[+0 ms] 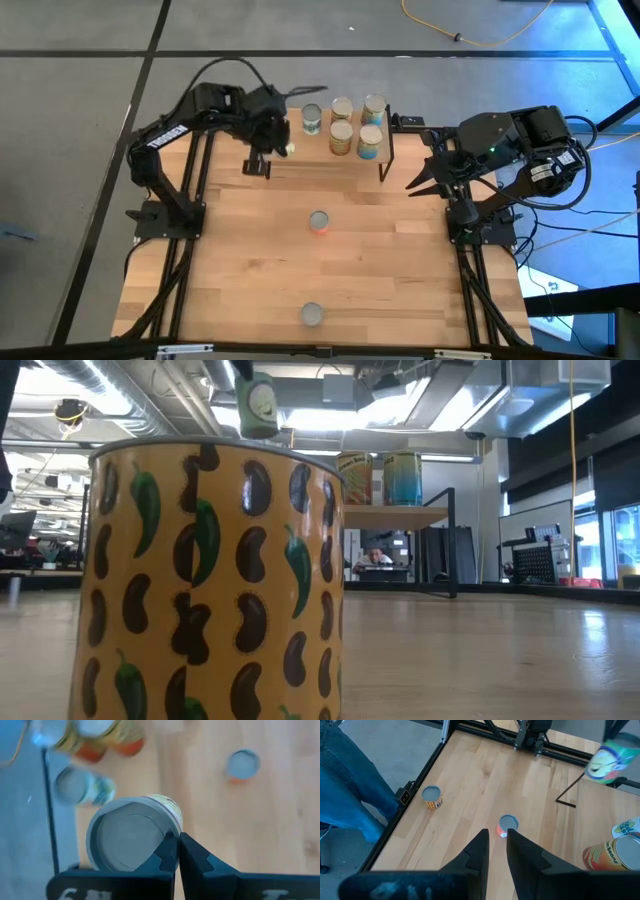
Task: Pick and place cans onto a shelf
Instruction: Put the canned chicken soup on the shelf
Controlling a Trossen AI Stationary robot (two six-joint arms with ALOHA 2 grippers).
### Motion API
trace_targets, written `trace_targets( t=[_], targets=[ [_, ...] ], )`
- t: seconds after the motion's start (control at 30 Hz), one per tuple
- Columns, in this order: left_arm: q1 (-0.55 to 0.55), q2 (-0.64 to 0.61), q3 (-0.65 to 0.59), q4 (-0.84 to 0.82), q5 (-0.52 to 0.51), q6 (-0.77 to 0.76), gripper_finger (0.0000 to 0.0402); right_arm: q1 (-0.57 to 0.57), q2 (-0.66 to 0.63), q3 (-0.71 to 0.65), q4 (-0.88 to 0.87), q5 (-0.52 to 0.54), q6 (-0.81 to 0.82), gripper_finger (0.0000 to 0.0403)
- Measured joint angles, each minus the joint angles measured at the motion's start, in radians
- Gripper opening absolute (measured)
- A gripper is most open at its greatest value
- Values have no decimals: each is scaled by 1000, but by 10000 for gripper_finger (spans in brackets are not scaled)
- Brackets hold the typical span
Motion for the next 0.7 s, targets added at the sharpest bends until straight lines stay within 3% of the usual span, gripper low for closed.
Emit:
trace_targets(
  t=[0.3,0.5,0.7],
  targets=[
    [-35,77,0,72,30,196,0,0,0,0,0,0,0,69],
    [-1,166,-1,111,28,289,0,0,0,0,0,0,0,69],
    [55,239,-1,137,97,340,0,0,0,0,0,0,0,69]
  ],
)
